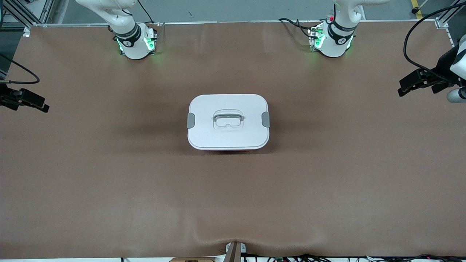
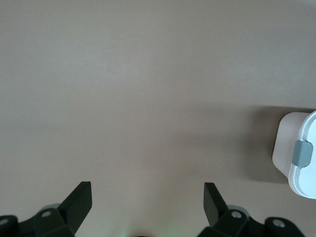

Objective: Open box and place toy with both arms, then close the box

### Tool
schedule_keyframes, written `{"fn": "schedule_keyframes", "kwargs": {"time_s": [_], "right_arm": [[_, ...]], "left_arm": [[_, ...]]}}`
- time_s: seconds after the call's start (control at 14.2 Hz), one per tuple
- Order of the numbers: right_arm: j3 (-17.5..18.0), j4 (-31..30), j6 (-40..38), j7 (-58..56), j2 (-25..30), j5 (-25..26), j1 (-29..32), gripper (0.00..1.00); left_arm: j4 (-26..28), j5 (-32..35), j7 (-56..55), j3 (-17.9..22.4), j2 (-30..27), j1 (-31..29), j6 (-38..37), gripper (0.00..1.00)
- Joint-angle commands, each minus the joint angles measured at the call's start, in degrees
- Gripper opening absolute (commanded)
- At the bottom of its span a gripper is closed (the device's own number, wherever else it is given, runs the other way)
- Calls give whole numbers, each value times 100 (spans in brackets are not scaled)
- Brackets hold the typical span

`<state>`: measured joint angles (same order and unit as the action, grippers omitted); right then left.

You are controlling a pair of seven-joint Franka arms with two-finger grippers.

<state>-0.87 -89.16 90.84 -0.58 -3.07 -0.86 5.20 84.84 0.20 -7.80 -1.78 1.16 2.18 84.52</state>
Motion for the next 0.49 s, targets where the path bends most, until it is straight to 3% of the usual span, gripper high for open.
{"fn": "schedule_keyframes", "kwargs": {"time_s": [0.0, 0.42], "right_arm": [[-1, -48, -23, 23, 34, 78, 7, 100], [-1, -40, 30, 22, 26, 69, -19, 100]], "left_arm": [[-126, -11, 174, 29, 33, -16, -32, 100], [-108, -20, 121, 11, -2, -16, -111, 100]]}}
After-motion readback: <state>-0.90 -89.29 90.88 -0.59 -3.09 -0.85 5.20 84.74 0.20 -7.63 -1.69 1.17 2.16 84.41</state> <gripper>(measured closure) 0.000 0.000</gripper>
